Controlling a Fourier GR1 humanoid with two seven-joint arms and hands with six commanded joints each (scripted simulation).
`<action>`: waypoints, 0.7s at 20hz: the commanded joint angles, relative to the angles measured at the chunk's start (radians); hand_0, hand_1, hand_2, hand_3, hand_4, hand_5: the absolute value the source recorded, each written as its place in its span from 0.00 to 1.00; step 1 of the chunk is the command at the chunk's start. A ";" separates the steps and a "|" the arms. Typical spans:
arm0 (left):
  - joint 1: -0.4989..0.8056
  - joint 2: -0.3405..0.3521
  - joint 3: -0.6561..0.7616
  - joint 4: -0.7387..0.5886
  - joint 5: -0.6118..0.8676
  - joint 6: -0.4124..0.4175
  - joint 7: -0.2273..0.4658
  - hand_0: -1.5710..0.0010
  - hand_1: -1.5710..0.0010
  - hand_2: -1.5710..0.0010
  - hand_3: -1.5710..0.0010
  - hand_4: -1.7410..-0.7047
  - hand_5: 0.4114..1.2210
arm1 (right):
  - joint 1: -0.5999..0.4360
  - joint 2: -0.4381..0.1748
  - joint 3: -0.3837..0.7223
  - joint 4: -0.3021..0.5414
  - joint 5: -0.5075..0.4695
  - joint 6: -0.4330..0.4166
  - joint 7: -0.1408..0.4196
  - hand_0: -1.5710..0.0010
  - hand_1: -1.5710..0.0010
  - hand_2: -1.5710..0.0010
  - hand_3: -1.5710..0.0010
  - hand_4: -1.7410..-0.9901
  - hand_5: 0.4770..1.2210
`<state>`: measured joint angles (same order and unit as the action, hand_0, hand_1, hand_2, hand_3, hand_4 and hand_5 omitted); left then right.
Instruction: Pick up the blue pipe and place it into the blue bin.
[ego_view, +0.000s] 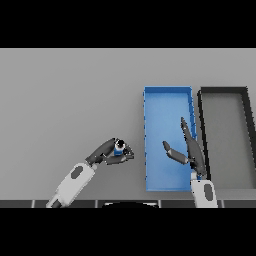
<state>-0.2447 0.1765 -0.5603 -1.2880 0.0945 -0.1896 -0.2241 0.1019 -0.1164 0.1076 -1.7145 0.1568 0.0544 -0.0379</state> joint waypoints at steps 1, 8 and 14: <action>0.004 0.000 -0.003 -0.012 0.000 0.008 0.022 0.14 0.12 0.11 0.16 0.07 0.91 | -0.008 -0.002 -0.006 0.011 -0.008 0.004 0.012 1.00 1.00 1.00 1.00 0.73 0.17; -0.018 -0.033 -0.001 -0.149 0.036 0.052 0.026 0.03 0.02 0.02 0.07 0.02 0.98 | 0.004 -0.003 -0.001 0.004 0.016 -0.011 -0.007 1.00 1.00 1.00 1.00 0.75 0.17; -0.047 -0.039 -0.028 -0.242 0.043 0.057 0.139 0.01 0.01 0.01 0.05 0.00 0.99 | 0.009 -0.017 -0.012 0.000 0.013 -0.008 -0.034 1.00 1.00 1.00 1.00 0.80 0.17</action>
<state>-0.2918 0.1377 -0.5885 -1.5302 0.1396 -0.1351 -0.0844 0.1111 -0.1337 0.0959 -1.7143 0.1698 0.0459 -0.0733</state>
